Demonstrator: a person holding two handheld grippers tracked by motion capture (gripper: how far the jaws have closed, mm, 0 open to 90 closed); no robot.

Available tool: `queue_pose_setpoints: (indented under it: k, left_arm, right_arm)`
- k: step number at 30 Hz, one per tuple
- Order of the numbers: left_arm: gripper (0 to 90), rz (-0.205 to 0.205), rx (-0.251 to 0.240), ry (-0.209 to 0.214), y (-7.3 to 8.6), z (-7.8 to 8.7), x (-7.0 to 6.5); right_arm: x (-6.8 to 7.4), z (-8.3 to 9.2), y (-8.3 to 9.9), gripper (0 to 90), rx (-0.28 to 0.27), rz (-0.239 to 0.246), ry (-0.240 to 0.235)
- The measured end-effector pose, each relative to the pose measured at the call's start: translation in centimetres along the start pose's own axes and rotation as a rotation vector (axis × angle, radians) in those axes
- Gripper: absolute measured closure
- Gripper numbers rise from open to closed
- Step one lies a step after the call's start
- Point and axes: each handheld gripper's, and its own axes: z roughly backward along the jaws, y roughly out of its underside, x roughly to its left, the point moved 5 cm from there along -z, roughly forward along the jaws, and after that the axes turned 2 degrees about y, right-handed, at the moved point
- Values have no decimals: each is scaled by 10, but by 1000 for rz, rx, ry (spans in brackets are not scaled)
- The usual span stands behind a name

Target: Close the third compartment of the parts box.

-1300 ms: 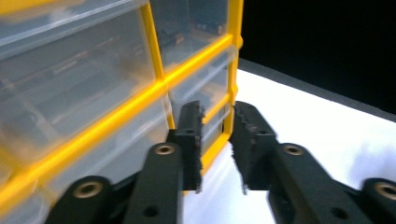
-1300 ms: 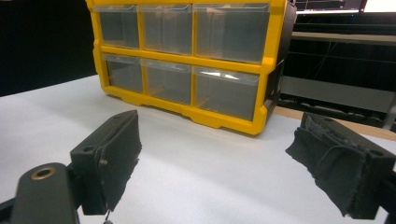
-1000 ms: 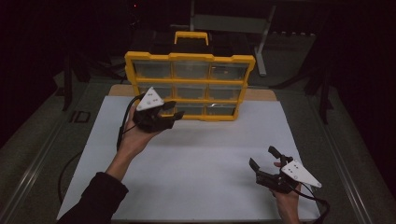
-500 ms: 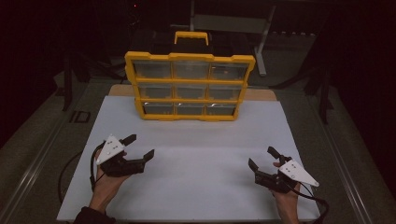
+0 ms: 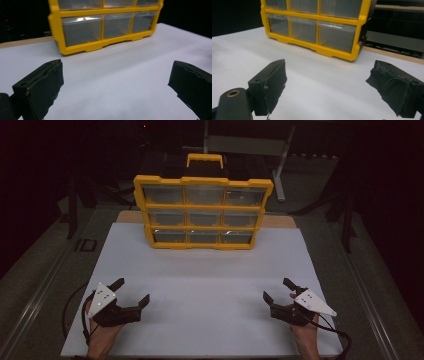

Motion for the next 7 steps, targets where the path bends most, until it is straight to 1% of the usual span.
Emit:
queue_pose_setpoints:
  k: [2, 4, 6, 7]
  left_arm:
    - [3, 1, 5, 1, 1, 0, 1]
    - [3, 4, 14, -20, 3, -2, 4]
    - [3, 9, 20, -27, 5, -4, 5]
    - [3, 8, 18, -24, 5, -3, 5]
  right_arm:
    - [0, -1, 1, 122, 8, 0, -1]
    - [-1, -3, 2, 118, 7, 0, -3]
    - [0, -3, 2, 117, 3, 2, -8]
    - [0, -3, 2, 117, 0, 5, -13]
